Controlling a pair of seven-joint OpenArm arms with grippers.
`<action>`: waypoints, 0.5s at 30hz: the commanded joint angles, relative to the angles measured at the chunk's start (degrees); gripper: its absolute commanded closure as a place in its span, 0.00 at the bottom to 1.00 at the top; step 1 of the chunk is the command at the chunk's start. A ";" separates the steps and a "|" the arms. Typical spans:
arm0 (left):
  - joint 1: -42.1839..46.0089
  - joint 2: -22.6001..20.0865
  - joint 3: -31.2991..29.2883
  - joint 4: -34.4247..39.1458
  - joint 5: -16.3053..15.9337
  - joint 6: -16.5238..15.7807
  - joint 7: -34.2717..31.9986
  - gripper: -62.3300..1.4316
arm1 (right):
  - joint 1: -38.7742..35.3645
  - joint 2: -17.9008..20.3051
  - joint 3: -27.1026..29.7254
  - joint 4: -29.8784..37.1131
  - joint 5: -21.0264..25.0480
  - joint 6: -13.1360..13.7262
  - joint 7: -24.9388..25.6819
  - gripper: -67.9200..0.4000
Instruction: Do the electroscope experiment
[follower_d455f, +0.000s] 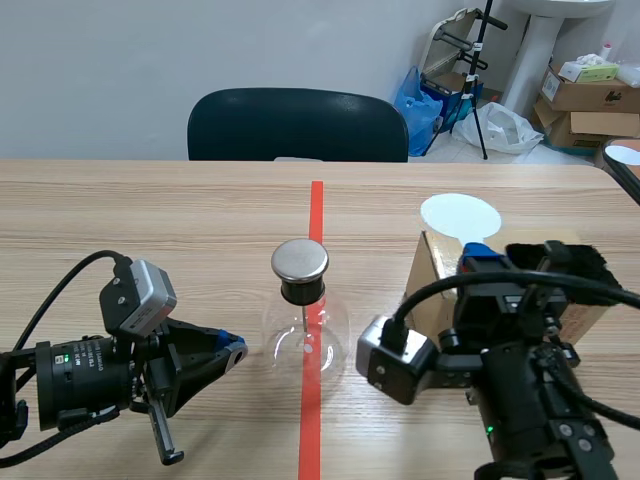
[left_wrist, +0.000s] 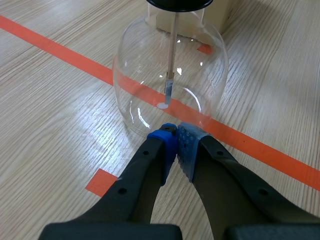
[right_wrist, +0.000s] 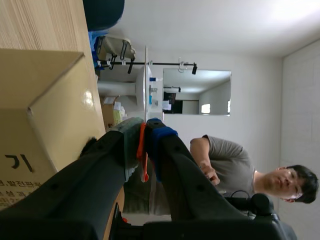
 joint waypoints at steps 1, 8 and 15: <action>0.13 0.26 -0.17 0.81 -0.63 -0.09 -0.66 0.92 | -0.28 0.00 1.73 0.55 0.92 -0.92 1.60 0.98; 0.33 0.09 -0.17 0.87 -0.83 0.81 -1.81 0.92 | -3.26 -4.52 10.69 0.55 1.14 -4.90 11.87 0.98; 8.50 -3.17 -4.61 6.38 -0.79 0.76 -10.03 0.92 | -4.37 -8.28 16.96 0.39 1.22 -6.99 19.74 0.98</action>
